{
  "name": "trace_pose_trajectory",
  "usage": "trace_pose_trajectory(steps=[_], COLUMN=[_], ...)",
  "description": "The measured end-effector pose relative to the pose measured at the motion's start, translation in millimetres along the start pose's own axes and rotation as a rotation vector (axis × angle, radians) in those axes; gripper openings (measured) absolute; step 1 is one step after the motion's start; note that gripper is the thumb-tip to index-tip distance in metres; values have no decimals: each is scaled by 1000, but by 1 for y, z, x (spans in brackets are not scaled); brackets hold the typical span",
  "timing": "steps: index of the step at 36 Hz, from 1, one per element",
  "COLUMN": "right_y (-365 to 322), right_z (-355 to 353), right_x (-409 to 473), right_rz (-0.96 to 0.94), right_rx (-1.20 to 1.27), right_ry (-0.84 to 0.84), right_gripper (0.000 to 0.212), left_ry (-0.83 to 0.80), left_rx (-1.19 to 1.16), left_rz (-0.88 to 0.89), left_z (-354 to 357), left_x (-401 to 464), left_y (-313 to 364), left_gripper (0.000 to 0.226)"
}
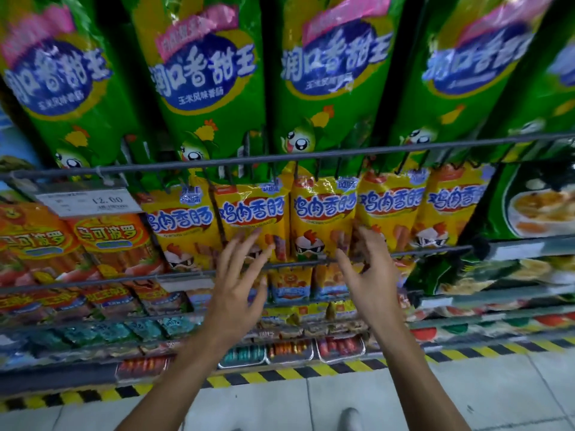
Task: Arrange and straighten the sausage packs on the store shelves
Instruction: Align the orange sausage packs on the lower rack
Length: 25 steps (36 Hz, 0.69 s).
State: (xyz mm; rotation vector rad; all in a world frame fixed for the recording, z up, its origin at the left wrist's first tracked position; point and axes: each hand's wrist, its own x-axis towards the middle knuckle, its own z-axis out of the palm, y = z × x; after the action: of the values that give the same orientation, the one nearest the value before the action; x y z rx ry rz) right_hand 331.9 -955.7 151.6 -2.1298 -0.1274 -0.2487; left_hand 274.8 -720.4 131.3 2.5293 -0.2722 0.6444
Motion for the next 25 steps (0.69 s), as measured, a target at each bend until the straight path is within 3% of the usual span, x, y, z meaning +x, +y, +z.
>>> trace_pose_trajectory(steps=[6,9,15,20,25], right_y=[9,18,39,52,67], right_z=[-16,-27,-47,-46,-47], right_x=[12,18,40,66,79], right_rz=[-196,-201,-418,-579,-639], right_rx=[-69,-3,-88,-225,-331], right_ry=[-114,-153,153,102,93], right_gripper=[51,50,50,71,74], left_ry=[-63,-55,-32,-35,-46], left_rx=[26,64,217,301,397], left_rz=[26,34,33,-8,-27], left_z=[46,64,75,84,92], left_x=[26,37,56,66,70], left_y=[51,65,87,95,93], left_gripper=[56,60,59,63,72])
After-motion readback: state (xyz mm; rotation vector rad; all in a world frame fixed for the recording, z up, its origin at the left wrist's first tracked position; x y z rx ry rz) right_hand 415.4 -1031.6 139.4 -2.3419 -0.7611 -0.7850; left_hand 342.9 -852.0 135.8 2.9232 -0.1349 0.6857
